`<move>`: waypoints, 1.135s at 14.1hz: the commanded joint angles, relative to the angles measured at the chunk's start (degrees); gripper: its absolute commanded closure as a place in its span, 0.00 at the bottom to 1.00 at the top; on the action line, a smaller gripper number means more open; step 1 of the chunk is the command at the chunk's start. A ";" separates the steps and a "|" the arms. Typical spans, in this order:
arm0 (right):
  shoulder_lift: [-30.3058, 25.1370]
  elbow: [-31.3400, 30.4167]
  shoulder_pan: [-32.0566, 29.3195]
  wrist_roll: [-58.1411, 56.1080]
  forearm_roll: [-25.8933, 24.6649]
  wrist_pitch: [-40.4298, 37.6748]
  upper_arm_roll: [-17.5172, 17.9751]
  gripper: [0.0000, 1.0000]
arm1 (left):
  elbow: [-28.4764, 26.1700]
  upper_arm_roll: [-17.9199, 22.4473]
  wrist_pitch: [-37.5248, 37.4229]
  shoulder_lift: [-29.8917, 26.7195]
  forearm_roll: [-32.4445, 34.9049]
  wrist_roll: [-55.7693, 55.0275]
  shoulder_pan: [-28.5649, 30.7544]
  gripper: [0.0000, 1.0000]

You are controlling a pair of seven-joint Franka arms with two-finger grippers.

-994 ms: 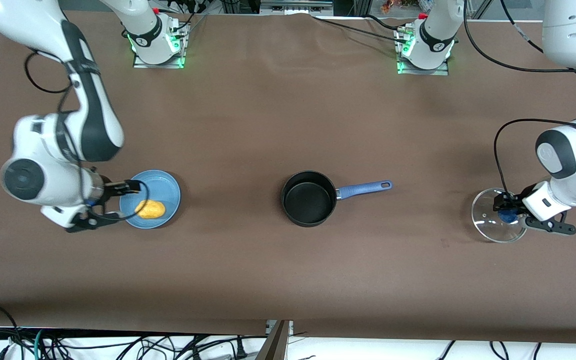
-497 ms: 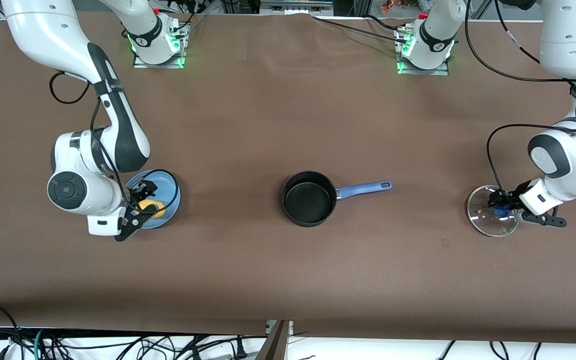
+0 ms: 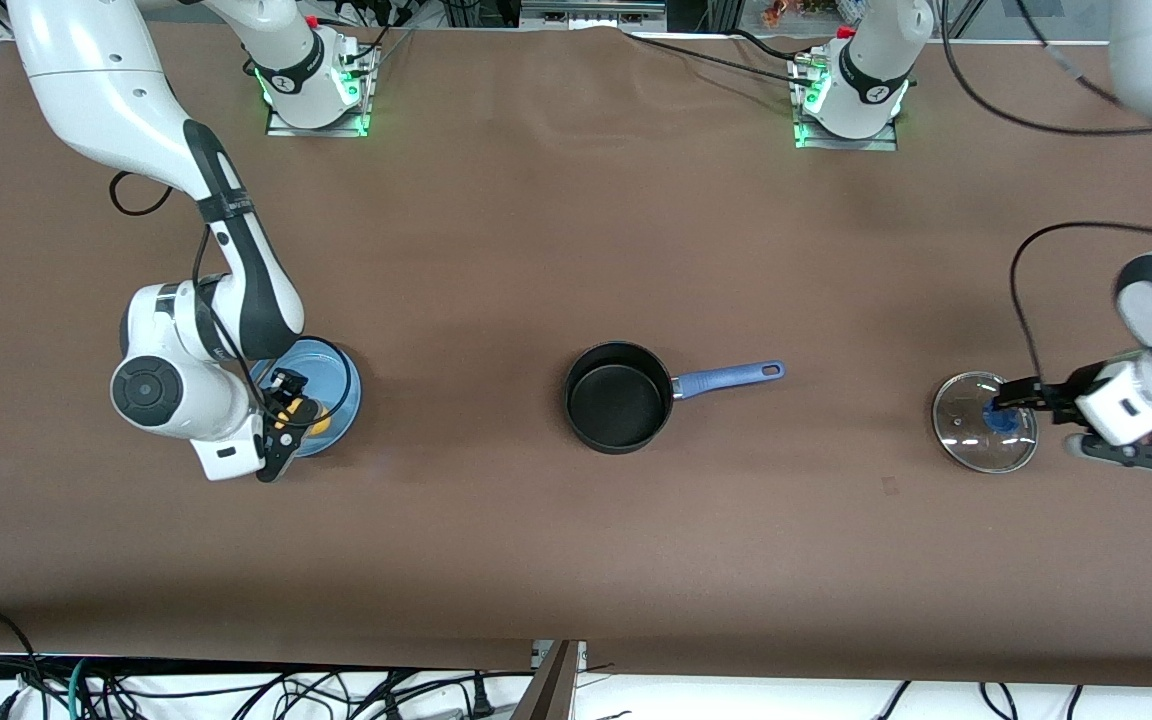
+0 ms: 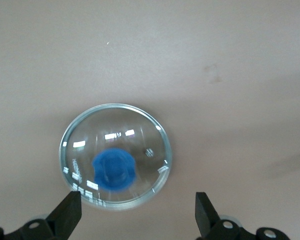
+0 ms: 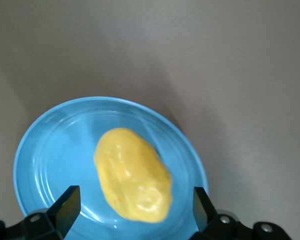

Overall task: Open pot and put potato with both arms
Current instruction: 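Grasp the potato with the right gripper while the left gripper releases the lid, then carry the yellow potato with the right gripper over the saucepan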

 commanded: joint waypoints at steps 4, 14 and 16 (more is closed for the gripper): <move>-2.64 -7.11 -0.51 -1.52 3.15 3.55 0.36 0.18 | 3.07 -10.84 -15.80 -13.26 8.60 -22.65 0.01 0.00; -3.61 7.20 7.90 25.76 12.90 -13.15 0.63 1.00 | 3.94 -13.04 -18.36 -20.32 8.51 -22.93 0.89 0.00; -2.74 10.10 12.83 39.80 14.91 -13.33 0.63 1.00 | 4.47 -14.62 -18.36 -19.62 8.60 -22.85 0.98 0.00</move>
